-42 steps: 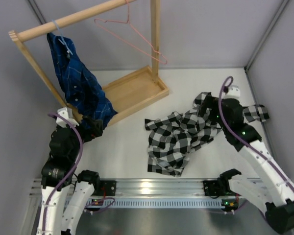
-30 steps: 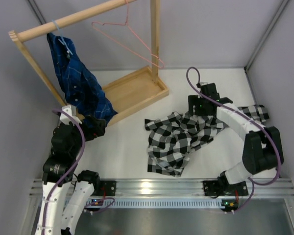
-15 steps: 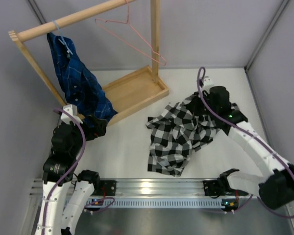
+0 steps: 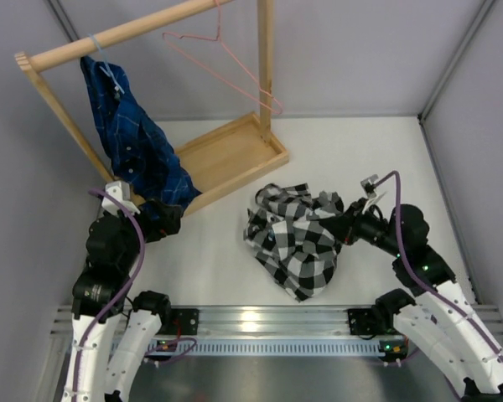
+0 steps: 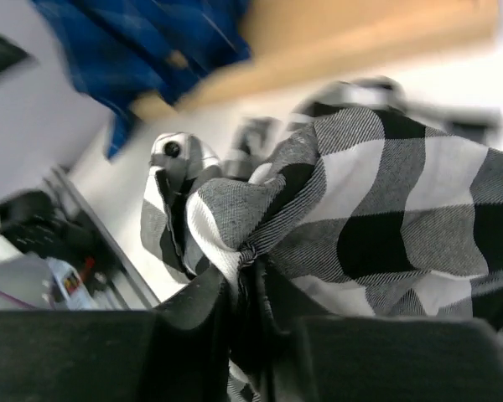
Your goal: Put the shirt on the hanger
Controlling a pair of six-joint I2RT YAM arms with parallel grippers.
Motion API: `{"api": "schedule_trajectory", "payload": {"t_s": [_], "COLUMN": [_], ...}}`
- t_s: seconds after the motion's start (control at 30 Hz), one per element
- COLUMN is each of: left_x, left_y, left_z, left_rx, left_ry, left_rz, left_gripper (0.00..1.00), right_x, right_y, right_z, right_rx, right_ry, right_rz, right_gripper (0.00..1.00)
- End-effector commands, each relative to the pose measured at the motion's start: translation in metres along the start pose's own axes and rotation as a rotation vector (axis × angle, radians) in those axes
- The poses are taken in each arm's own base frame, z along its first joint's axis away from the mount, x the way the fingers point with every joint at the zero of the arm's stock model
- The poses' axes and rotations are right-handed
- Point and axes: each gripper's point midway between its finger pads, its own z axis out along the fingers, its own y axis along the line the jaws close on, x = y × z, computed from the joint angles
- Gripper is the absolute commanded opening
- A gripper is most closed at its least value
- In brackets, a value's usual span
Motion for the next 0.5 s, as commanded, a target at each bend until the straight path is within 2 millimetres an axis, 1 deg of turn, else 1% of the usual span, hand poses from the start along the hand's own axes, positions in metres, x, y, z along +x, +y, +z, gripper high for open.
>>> {"api": "schedule_trajectory", "payload": {"t_s": [0.0, 0.03, 0.07, 0.1, 0.13, 0.17, 0.2, 0.23, 0.3, 0.33, 0.37, 0.4, 0.47], "left_x": [-0.012, -0.011, -0.011, -0.01, -0.01, -0.011, -0.011, -0.011, -0.011, -0.011, -0.011, -0.009, -0.006], "left_y": [-0.006, -0.006, -0.006, -0.006, -0.006, -0.006, -0.006, -0.006, -0.006, -0.006, -0.007, -0.009, -0.011], "left_z": [0.0, 0.0, 0.001, 0.002, 0.002, 0.001, 0.001, 0.001, 0.001, 0.001, 0.002, 0.003, 0.007], "left_rx": [0.031, 0.031, 0.029, 0.027, 0.027, 0.029, 0.029, 0.03, 0.03, 0.031, 0.031, 0.047, 0.056], "left_ry": [-0.055, -0.053, -0.051, -0.046, -0.046, -0.049, -0.051, -0.052, -0.052, -0.053, -0.051, -0.041, -0.018], "left_rz": [0.008, 0.007, 0.007, 0.005, 0.005, 0.005, 0.007, 0.005, 0.004, 0.005, 0.007, 0.009, 0.011], "left_gripper": [0.98, 0.98, 0.98, 0.98, 0.98, 0.98, 0.98, 0.98, 0.98, 0.98, 0.98, 0.98, 0.98], "right_x": [0.045, 0.043, 0.045, 0.045, 0.04, 0.035, 0.02, 0.021, 0.02, 0.021, 0.025, 0.026, 0.029], "right_y": [-0.028, -0.037, -0.042, -0.049, -0.062, -0.066, -0.067, -0.068, -0.066, -0.063, -0.061, -0.049, -0.044], "right_z": [-0.019, -0.026, -0.031, -0.036, -0.049, -0.054, -0.06, -0.059, -0.054, -0.045, -0.042, -0.036, -0.032], "right_rx": [0.191, 0.262, 0.305, 0.358, 0.467, 0.503, 0.532, 0.539, 0.54, 0.514, 0.512, 0.477, 0.499], "right_ry": [0.073, 0.034, 0.036, 0.033, 0.023, 0.015, -0.011, 0.023, 0.086, 0.152, 0.192, 0.212, 0.212], "right_rz": [0.183, 0.214, 0.229, 0.234, 0.216, 0.201, 0.162, 0.153, 0.142, 0.133, 0.137, 0.131, 0.118], "right_gripper": [0.15, 0.59, 0.78, 0.88, 0.9, 0.9, 0.88, 0.82, 0.74, 0.69, 0.68, 0.66, 0.63]}}
